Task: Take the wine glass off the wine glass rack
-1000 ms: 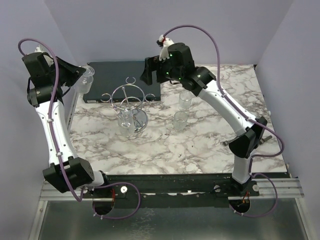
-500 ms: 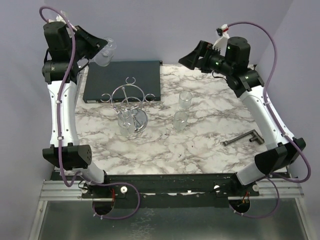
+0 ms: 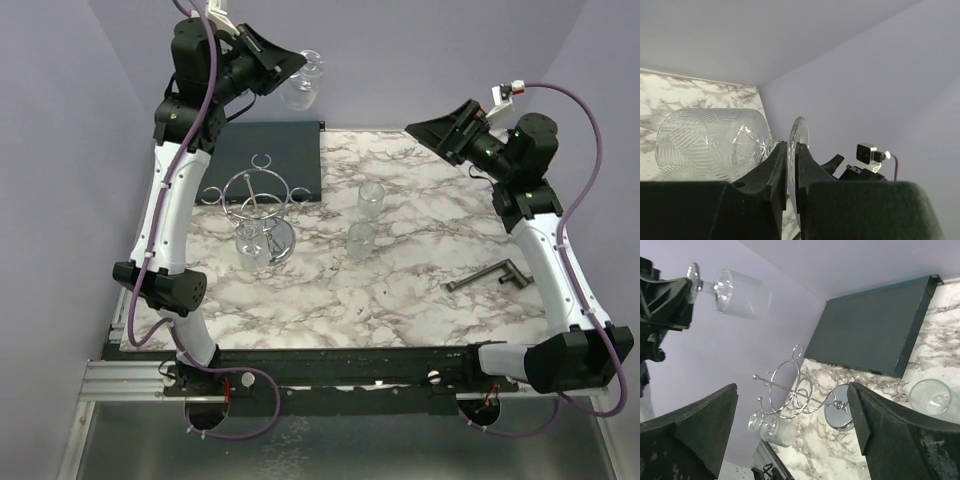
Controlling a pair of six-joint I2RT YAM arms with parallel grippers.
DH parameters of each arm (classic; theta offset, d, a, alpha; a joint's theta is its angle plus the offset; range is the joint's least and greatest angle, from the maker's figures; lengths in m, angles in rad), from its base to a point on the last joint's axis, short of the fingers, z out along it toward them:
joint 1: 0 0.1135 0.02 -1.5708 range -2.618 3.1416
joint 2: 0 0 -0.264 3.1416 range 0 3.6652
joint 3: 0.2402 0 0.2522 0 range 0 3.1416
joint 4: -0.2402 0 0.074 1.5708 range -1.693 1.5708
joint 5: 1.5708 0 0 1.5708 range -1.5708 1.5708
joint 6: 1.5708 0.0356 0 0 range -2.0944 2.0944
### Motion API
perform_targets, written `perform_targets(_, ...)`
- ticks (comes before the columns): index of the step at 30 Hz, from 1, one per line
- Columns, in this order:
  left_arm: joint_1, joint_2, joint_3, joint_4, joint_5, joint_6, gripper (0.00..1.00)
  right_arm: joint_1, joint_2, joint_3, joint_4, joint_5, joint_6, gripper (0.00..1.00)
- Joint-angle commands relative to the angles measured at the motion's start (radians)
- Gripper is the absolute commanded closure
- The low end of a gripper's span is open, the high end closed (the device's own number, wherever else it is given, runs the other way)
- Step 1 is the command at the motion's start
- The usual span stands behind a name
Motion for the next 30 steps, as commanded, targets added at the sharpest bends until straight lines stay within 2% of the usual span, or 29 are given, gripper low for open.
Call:
perform_targets(1, -0.088, 0.037, 0.061, 0.157, -0.035, -0.109, 1.0, -0.06, -0.094, -0.074, 0.176, -0.079, 0.103, 0.02)
perform_targets(5, -0.144, 0.068, 0.071, 0.206, -0.04, -0.17, 1.0, -0.102, -0.152, -0.141, 0.25, -0.094, 0.154, 0.02)
perform_targets(12, -0.169, 0.052, -0.031, 0.373, -0.023, -0.367, 1.0, -0.109, -0.221, -0.223, 0.403, -0.099, 0.236, 0.0)
perform_targets(21, -0.188, -0.014, -0.245, 0.654, -0.007, -0.667, 1.0, -0.109, -0.145, -0.262, 0.694, -0.169, 0.4, 0.0)
perform_targets(30, -0.219, -0.064, -0.386, 0.782, -0.053, -0.795, 1.0, -0.068, -0.025, -0.276, 0.818, -0.151, 0.438, 0.01)
